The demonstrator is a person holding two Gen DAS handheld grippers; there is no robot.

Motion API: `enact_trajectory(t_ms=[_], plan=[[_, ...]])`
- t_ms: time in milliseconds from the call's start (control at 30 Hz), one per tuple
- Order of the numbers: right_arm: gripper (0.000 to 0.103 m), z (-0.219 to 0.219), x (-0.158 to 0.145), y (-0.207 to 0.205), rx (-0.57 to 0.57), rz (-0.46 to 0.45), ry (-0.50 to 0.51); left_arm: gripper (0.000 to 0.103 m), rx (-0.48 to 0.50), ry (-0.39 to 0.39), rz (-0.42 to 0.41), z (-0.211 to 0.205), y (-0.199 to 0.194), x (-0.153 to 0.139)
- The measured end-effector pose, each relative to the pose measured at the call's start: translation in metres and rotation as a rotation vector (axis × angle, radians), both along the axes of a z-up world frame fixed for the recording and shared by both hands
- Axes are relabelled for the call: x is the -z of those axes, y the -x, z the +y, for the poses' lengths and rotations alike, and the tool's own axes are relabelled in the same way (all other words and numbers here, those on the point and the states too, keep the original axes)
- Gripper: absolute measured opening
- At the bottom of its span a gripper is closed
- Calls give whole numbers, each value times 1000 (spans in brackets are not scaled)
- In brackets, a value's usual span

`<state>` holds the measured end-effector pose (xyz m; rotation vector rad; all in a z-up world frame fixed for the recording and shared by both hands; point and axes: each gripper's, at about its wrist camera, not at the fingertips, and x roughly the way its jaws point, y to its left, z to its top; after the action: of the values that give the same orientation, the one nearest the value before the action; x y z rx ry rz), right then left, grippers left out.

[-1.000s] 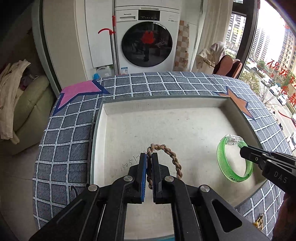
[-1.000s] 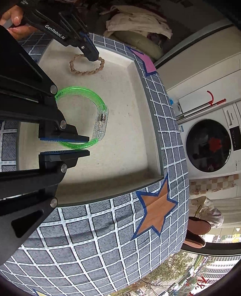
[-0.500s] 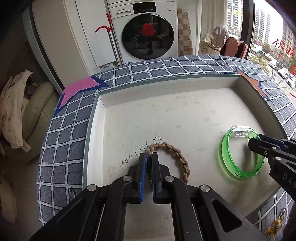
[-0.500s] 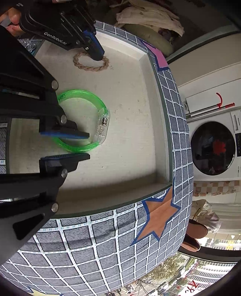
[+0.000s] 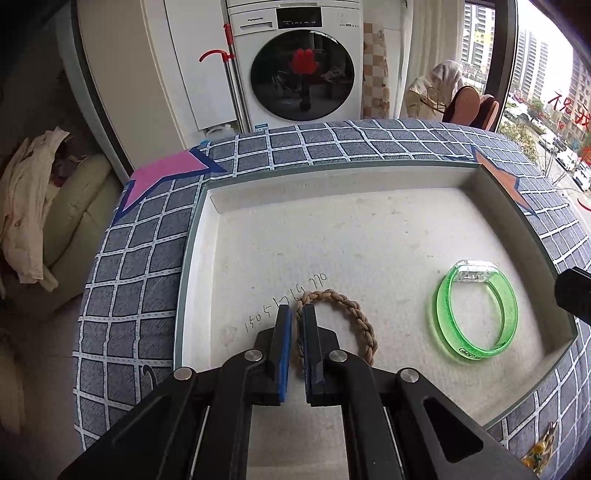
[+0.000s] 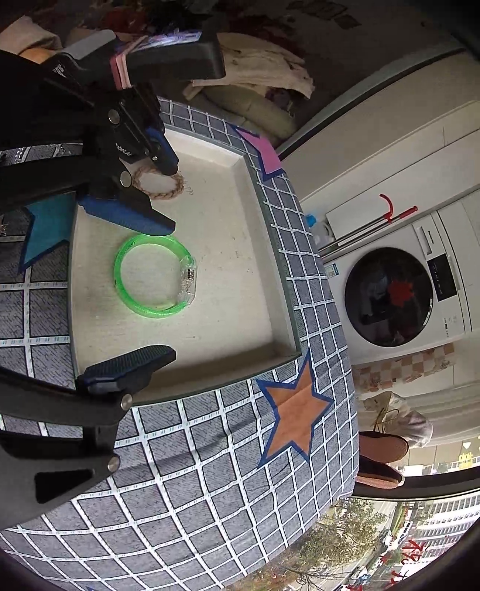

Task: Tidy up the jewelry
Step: 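Carry both bracelets into the white tray and open both tools to release them, then lift both open tools out of the tray back over the jewelry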

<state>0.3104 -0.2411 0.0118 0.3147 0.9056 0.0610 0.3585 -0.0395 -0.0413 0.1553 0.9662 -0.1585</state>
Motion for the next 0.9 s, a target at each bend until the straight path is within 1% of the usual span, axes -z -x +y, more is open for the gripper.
enact_trajectory(t_ms=[100, 200, 333, 433, 467, 500, 533, 567, 600, 733, 767, 800, 833, 867, 900], plan=[[66, -6, -6, 10, 10, -14, -17, 25, 2, -2, 0, -2, 0, 1], [68, -13, -10, 22, 16, -18, -41, 25, -5, 30, -4, -1, 1, -6], [72, -22, -12, 36, 26, -18, -89, 25, -13, 73, -36, 5, 10, -21], [76, -25, -14, 47, 24, -27, -98, 26, -17, 91, -63, 10, 18, -34], [78, -25, -15, 51, 21, -30, -98, 29, -20, 100, -71, 13, 22, -38], [80, -25, -16, 55, 18, -34, -99, 68, -26, 108, -77, 16, 25, -41], [80, -25, -16, 59, 15, -37, -101, 100, -42, 114, -79, 20, 29, -44], [80, -25, -16, 63, 12, -39, -103, 103, -71, 120, -105, 25, 34, -48], [81, -25, -16, 68, 9, -41, -106, 103, -83, 114, -124, 29, 39, -52], [83, -22, -17, 87, -9, -54, -92, 103, -63, 103, -155, 37, 59, -58], [87, -21, -17, 92, -10, -62, -89, 103, -62, 94, -169, 39, 65, -59], [94, -20, -18, 98, -11, -77, -90, 103, -60, 87, -183, 42, 72, -61], [97, -19, -18, 104, -14, -92, -89, 103, -55, 83, -194, 44, 78, -61], [103, -19, -19, 111, -15, -108, -85, 103, -49, 82, -199, 46, 84, -62], [103, -18, -19, 117, -13, -124, -78, 103, -43, 83, -200, 49, 89, -62]])
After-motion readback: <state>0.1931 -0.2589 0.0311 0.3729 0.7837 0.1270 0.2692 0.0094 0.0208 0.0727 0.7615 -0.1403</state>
